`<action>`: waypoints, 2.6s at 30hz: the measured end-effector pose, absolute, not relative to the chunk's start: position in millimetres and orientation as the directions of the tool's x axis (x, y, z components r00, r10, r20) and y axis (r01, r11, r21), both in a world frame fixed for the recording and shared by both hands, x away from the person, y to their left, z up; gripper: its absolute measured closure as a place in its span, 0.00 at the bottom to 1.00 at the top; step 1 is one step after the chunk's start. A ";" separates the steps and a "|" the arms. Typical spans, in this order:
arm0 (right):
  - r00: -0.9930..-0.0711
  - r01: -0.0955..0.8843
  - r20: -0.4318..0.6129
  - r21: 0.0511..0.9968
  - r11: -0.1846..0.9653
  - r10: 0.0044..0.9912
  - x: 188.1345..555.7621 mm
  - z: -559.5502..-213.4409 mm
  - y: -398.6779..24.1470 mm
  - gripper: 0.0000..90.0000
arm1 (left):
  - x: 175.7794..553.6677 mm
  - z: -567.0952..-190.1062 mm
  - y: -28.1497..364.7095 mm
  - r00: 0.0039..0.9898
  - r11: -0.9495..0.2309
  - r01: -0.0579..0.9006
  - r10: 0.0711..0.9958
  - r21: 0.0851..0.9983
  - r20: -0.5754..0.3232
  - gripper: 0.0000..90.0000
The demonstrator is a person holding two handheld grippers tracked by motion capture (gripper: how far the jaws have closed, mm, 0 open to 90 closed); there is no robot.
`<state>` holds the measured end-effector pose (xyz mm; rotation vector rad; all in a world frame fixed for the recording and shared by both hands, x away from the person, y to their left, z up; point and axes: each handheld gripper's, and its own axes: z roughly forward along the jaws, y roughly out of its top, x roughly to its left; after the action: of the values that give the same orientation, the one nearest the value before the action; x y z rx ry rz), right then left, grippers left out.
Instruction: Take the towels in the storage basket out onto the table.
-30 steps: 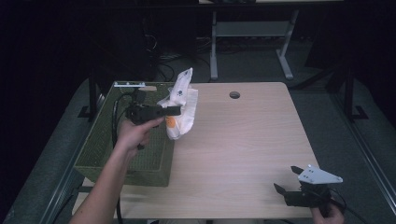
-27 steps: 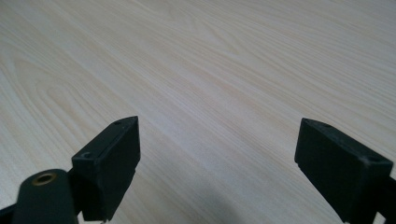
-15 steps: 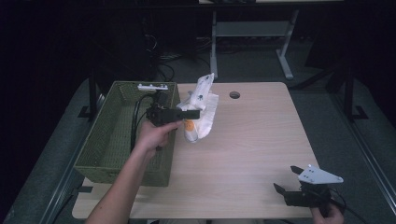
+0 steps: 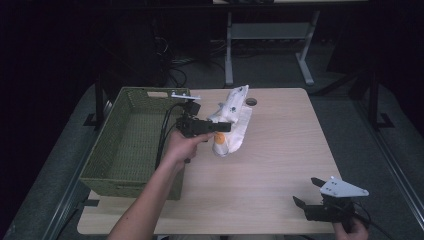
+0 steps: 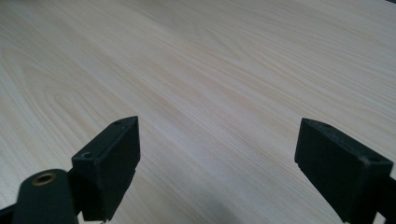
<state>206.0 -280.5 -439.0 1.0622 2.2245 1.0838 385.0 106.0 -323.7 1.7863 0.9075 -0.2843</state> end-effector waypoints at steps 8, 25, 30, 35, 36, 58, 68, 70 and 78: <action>-0.605 0.444 -0.062 0.801 0.401 0.793 206.4 -438.4 -279.8 0.15 | 389.2 -337.0 86.7 0.669 -0.150 0.711 0.447 0.687 -0.594 0.80; -0.595 0.449 -0.054 0.805 0.388 0.802 205.6 -436.5 -281.5 0.15 | 401.7 -379.9 48.7 0.617 -0.170 0.758 0.500 0.629 -0.608 0.80; -0.603 0.450 -0.059 0.799 0.400 0.796 206.9 -437.2 -280.4 0.15 | 403.5 -394.0 37.5 0.607 -0.189 0.772 0.503 0.607 -0.615 0.80; -0.601 0.447 -0.057 0.803 0.395 0.797 206.7 -437.1 -281.3 0.15 | 405.2 -403.9 31.5 0.601 -0.199 0.778 0.511 0.596 -0.615 0.80; -0.601 0.447 -0.057 0.803 0.394 0.797 206.6 -437.0 -281.5 0.15 | 405.4 -405.6 30.6 0.597 -0.198 0.781 0.517 0.593 -0.614 0.80; -0.602 0.450 -0.054 0.801 0.394 0.796 207.6 -437.8 -279.5 0.15 | 415.0 -431.5 23.9 0.556 -0.215 0.810 0.581 0.546 -0.595 0.79; -0.598 0.447 -0.054 0.805 0.389 0.799 207.6 -438.3 -280.8 0.15 | 416.5 -433.6 24.9 0.556 -0.210 0.803 0.602 0.558 -0.574 0.76; -0.598 0.447 -0.055 0.805 0.390 0.800 207.3 -438.3 -280.5 0.15 | 416.6 -434.5 25.1 0.549 -0.202 0.807 0.603 0.555 -0.579 0.75; -0.591 0.450 -0.058 0.804 0.388 0.805 207.6 -437.9 -280.7 0.15 | 412.1 -437.6 35.4 0.510 -0.124 0.824 0.586 0.553 -0.630 0.58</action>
<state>207.6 -280.7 -437.9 1.0778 2.2091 1.0770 412.1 35.4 -437.6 1.8182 1.1760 -0.3199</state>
